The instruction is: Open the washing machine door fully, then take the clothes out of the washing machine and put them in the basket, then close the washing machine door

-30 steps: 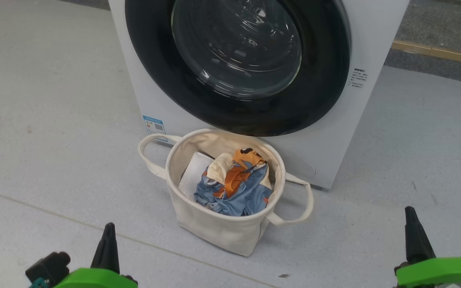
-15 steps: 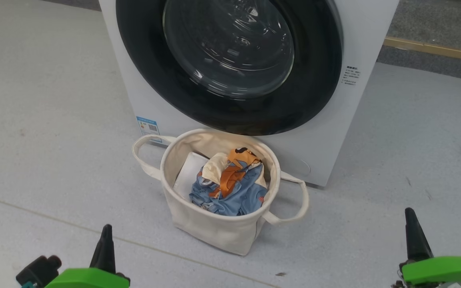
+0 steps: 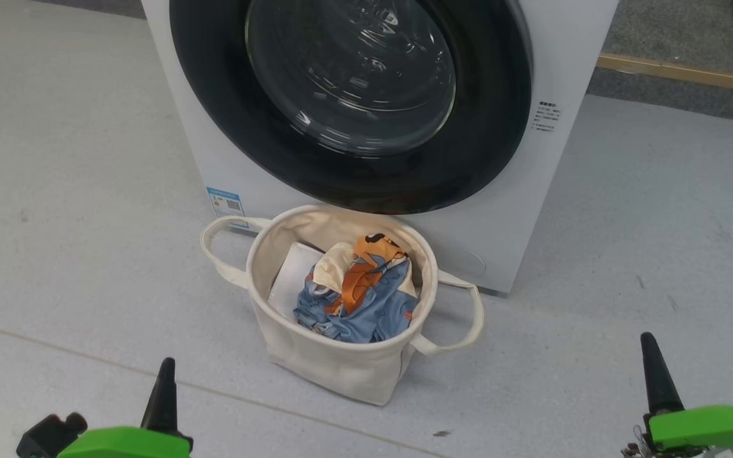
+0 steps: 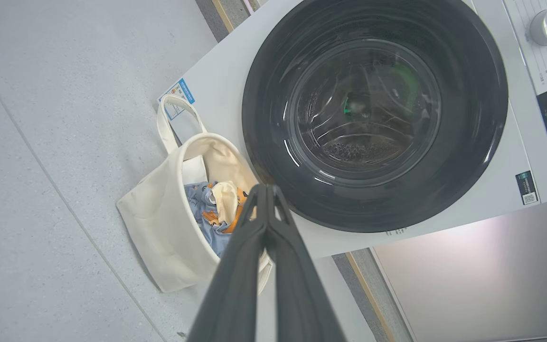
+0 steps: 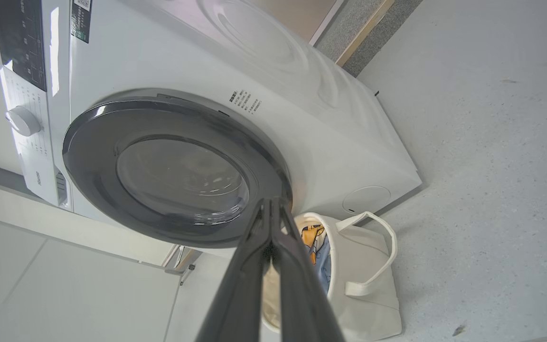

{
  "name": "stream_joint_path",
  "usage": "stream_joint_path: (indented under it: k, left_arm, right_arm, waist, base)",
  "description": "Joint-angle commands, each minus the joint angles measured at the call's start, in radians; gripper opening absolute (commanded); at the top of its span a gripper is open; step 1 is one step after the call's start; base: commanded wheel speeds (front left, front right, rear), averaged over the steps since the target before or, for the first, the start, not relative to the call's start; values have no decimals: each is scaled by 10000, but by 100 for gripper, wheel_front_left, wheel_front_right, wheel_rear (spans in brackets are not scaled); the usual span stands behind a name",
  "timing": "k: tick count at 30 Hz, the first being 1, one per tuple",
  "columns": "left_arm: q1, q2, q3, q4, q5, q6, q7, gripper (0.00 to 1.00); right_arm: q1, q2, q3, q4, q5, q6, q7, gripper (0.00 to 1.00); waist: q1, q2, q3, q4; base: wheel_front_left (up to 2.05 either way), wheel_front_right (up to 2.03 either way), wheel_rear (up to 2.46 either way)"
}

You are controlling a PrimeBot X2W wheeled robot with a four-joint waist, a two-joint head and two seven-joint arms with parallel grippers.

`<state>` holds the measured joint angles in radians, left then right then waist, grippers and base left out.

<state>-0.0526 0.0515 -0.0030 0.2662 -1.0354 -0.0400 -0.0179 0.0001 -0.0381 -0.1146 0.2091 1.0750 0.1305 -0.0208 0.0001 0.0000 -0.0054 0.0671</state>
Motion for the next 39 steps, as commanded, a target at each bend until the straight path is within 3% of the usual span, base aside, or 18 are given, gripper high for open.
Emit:
stream_joint_path:
  k: [1,39]
  left_arm:
    - [-509,28,312,-278,-241,-89,64,0]
    - [-549,-6,1044,-218,-4916,-786,1129,0]
  right_arm:
    - [-585,-89,88,-273,245,2,55,0]
    - [-1007,-117,21,263,4582,2,1148,0]
  waist:
    - [-1,0,2,-13]
    - [-1,0,72,-573]
  base:
    - [0,0,0]
    - [0,0,0]
